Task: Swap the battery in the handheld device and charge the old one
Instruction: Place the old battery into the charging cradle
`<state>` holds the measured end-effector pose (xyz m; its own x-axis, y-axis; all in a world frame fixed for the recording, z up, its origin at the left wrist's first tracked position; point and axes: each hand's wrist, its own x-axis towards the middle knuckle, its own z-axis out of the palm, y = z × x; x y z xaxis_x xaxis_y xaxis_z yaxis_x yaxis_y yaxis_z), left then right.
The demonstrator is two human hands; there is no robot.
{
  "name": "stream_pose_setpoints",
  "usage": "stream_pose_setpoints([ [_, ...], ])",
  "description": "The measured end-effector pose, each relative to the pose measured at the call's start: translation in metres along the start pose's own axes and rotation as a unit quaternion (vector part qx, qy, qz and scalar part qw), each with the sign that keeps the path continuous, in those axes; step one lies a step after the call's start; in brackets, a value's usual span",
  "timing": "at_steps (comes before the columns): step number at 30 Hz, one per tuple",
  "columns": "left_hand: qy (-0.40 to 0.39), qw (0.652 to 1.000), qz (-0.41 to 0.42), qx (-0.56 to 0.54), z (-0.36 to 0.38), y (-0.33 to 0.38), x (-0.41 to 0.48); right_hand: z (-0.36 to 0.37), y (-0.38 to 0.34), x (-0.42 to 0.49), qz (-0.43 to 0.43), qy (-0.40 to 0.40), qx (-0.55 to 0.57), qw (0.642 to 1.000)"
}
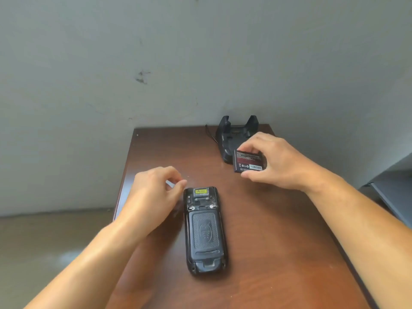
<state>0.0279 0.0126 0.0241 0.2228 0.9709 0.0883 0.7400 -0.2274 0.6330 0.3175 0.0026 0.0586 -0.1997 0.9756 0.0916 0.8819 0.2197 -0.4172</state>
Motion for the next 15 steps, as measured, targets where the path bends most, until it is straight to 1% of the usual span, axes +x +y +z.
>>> stream_pose_setpoints([
  [1, -0.015, 1.000, 0.012, 0.012, -0.003, 0.004, 0.014, -0.003, 0.002, 0.007, -0.006, 0.017, 0.014, 1.000],
  [5, -0.067, 0.994, 0.079, -0.032, 0.002, 0.025, 0.066, -0.003, 0.010, 0.029, -0.031, 0.075, 0.057, 0.995],
  [8, -0.088, 0.986, 0.140, -0.015, 0.021, 0.036, 0.094, -0.002, 0.019, 0.045, -0.035, 0.103, 0.079, 0.991],
  [11, -0.104, 0.978, 0.180, -0.002, 0.044, 0.045, 0.117, -0.005, 0.027, 0.055, -0.038, 0.100, 0.071, 0.992],
  [15, -0.107, 0.976, 0.191, -0.005, 0.065, 0.051, 0.131, -0.011, 0.030, 0.062, -0.038, 0.068, 0.055, 0.995],
])
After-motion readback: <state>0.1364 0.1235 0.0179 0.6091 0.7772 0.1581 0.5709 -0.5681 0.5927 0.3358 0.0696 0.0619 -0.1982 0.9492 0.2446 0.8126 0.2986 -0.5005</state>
